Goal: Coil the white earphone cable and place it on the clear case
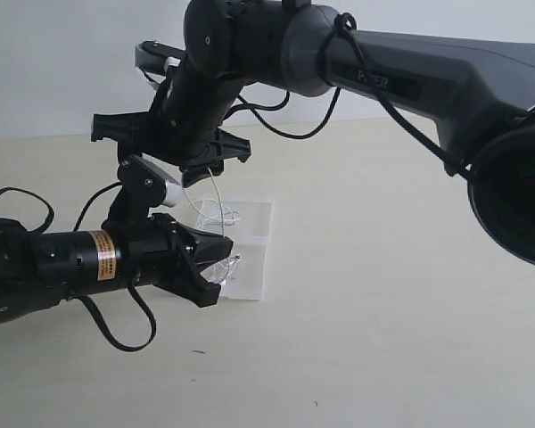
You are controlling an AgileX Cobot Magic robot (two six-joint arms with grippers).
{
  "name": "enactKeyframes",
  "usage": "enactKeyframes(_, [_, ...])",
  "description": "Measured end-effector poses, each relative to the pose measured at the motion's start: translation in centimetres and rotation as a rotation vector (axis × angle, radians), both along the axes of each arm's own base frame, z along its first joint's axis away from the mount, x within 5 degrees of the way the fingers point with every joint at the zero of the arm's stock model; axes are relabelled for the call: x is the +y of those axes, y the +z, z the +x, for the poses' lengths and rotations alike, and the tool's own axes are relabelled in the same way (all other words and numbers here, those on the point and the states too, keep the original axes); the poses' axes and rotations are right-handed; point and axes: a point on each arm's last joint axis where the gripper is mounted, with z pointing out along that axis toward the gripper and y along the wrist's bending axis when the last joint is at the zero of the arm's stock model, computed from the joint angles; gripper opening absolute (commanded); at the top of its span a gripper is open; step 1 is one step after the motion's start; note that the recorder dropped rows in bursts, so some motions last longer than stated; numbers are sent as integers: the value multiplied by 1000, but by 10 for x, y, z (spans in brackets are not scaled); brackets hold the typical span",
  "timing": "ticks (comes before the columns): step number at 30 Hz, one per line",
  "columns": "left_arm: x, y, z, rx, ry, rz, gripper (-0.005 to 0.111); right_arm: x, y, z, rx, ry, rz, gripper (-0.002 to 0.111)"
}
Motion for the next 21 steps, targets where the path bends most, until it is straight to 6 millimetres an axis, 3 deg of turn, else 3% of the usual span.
enactKeyframes(10, [3, 15, -9, -18, 8, -7, 0, -6, -5, -2, 11, 27, -98, 66])
enactKeyframes(21, [4, 14, -11, 0, 10, -5, 5, -9, -6, -1, -19, 37, -145, 66])
